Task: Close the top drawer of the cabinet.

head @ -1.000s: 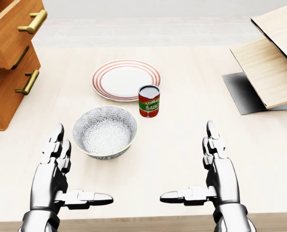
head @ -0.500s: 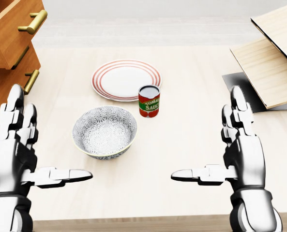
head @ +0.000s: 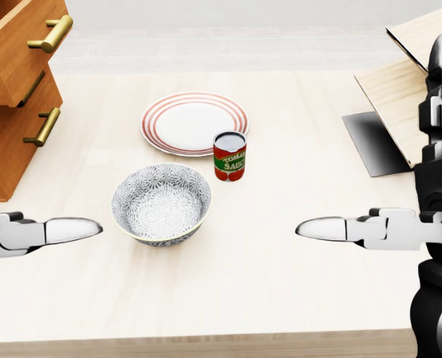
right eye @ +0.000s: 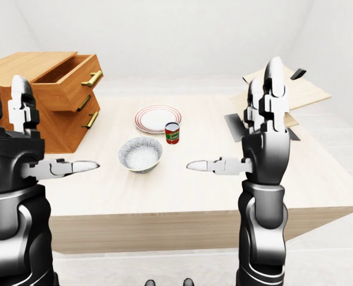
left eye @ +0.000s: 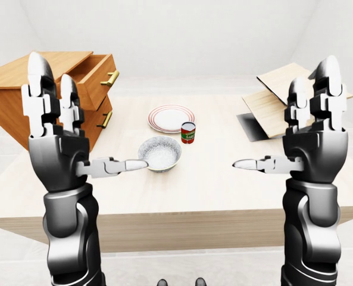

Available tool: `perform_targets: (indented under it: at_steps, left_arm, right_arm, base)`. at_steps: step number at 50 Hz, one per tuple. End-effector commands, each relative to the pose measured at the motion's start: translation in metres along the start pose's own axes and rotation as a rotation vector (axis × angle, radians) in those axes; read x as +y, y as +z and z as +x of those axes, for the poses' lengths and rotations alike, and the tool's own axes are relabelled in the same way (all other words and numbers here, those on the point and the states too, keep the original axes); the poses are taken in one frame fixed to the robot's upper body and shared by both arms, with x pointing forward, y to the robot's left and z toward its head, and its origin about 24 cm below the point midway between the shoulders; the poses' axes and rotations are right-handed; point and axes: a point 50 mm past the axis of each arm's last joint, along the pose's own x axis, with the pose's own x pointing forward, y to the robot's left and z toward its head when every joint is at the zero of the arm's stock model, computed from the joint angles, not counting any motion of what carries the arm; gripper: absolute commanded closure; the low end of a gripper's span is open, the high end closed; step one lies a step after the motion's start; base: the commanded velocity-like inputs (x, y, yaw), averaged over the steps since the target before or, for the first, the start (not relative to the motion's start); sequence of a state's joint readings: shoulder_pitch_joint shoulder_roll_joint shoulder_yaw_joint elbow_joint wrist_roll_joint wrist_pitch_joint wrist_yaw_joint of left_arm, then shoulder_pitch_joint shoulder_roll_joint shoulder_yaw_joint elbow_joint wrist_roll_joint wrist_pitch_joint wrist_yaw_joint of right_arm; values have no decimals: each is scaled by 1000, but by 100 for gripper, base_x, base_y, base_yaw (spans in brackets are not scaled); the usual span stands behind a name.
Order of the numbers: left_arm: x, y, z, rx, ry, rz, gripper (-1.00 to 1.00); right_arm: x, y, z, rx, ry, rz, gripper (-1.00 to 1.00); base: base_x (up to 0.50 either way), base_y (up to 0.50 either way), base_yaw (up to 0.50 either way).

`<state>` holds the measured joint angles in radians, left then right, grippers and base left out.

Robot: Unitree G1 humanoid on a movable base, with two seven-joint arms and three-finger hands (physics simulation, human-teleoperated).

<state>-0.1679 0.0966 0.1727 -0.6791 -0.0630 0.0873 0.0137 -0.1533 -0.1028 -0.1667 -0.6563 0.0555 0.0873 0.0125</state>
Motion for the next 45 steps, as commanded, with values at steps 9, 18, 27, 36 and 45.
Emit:
perform_targets:
  at_steps: [9, 18, 27, 36, 45]
  left_arm:
    - [3, 21, 8, -108, 18, 1, -100]
    - [-5, 18, 5, -90, -39, 40, -100]
    - [0, 20, 6, -100, 2, -2, -100]
    - [2, 16, 5, -79, 4, 1, -100]
    - [3, 11, 2, -52, 3, 4, -100]
  right_arm:
    - [1, 17, 3, -83, 17, -17, -100]
    - [0, 17, 4, -83, 17, -24, -100]
    - [-1, 17, 2, -79, 15, -17, -100]
    - [1, 16, 0, -71, 25, 4, -100]
    - [0, 14, -1, -61, 23, 4, -100]
  base:
    - [0, 0, 0]
    - [0, 0, 0]
    - [0, 0, 0]
    - [8, 44, 0]
    - [9, 50, 0]
